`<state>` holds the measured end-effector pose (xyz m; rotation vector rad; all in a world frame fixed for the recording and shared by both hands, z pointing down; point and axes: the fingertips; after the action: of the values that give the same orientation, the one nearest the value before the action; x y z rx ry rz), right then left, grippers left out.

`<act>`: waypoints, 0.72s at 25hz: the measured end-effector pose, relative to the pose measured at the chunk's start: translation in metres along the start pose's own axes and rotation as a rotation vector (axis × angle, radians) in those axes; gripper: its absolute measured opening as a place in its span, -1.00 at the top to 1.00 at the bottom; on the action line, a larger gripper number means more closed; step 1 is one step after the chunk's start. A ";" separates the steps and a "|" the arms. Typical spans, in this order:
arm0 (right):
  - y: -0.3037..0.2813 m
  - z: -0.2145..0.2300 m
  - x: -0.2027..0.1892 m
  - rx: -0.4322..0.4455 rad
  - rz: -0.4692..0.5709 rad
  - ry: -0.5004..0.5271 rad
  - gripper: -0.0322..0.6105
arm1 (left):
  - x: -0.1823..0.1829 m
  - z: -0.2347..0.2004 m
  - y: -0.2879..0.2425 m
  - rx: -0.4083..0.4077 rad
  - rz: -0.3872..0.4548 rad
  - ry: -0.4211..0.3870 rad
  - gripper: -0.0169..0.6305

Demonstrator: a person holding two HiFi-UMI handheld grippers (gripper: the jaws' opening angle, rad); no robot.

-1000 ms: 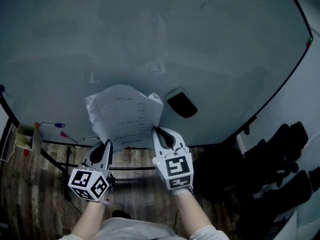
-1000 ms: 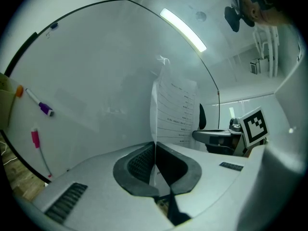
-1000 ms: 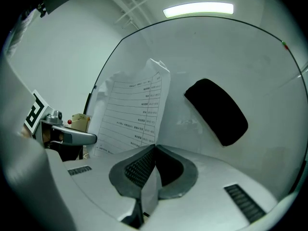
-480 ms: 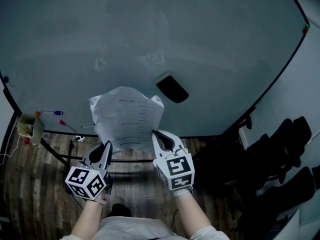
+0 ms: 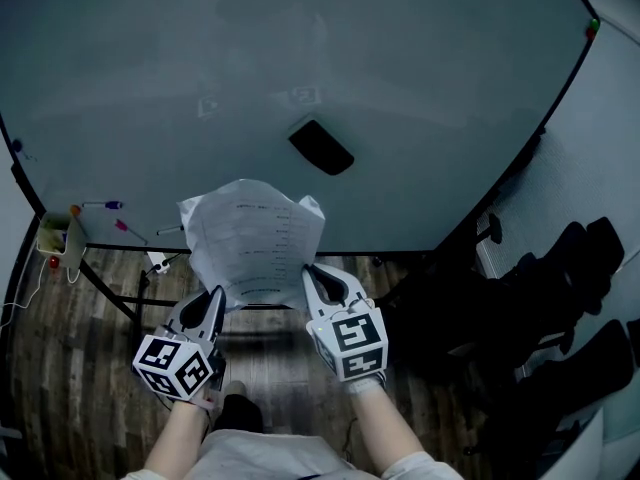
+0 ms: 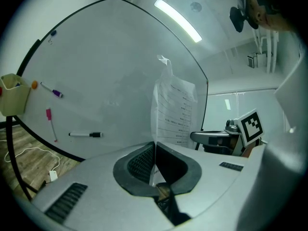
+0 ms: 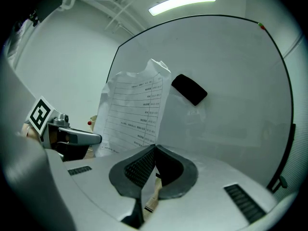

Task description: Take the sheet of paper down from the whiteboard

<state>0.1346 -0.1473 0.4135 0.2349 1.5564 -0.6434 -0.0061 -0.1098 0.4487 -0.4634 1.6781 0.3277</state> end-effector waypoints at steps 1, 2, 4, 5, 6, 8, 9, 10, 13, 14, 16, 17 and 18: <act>0.005 -0.001 -0.002 0.000 0.000 -0.001 0.84 | -0.003 0.004 0.003 -0.001 -0.003 -0.003 0.90; 0.010 -0.001 -0.005 -0.001 0.000 -0.002 0.84 | -0.005 0.008 0.006 -0.002 -0.007 -0.006 0.90; 0.020 -0.004 -0.011 -0.001 -0.002 -0.009 0.84 | -0.009 0.015 0.013 -0.004 -0.016 -0.012 0.90; 0.025 -0.005 -0.014 0.002 -0.002 -0.013 0.84 | -0.011 0.018 0.017 -0.004 -0.021 -0.017 0.90; 0.030 -0.008 -0.018 0.006 -0.002 -0.018 0.84 | -0.014 0.021 0.021 -0.004 -0.025 -0.022 0.90; 0.043 -0.012 -0.028 0.014 -0.001 -0.024 0.84 | -0.020 0.030 0.031 -0.007 -0.028 -0.032 0.90; 0.051 -0.015 -0.034 0.015 -0.001 -0.027 0.84 | -0.024 0.035 0.036 -0.009 -0.028 -0.036 0.90; 0.058 -0.017 -0.042 0.017 -0.002 -0.032 0.84 | -0.028 0.039 0.042 -0.011 -0.029 -0.039 0.90; 0.071 -0.024 -0.057 0.022 -0.015 -0.055 0.84 | -0.038 0.047 0.053 -0.014 -0.044 -0.039 0.90; 0.074 -0.026 -0.061 0.023 -0.019 -0.063 0.84 | -0.041 0.049 0.056 -0.016 -0.051 -0.036 0.90; 0.082 -0.032 -0.067 0.031 -0.017 -0.077 0.84 | -0.047 0.053 0.064 -0.018 -0.064 -0.030 0.90; 0.085 -0.034 -0.069 0.034 -0.014 -0.081 0.84 | -0.049 0.055 0.066 -0.018 -0.067 -0.027 0.90; 0.088 -0.036 -0.071 0.035 -0.014 -0.085 0.84 | -0.050 0.057 0.069 -0.019 -0.071 -0.025 0.90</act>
<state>0.1575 -0.0405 0.4585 0.2206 1.4677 -0.6831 0.0165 -0.0172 0.4859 -0.5293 1.6311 0.2964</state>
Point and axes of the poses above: the fingertips, and each gripper's own axes: y backward along the fingers, z to its right, x out of its top, and after that the axes turned 11 degrees about -y, right-handed
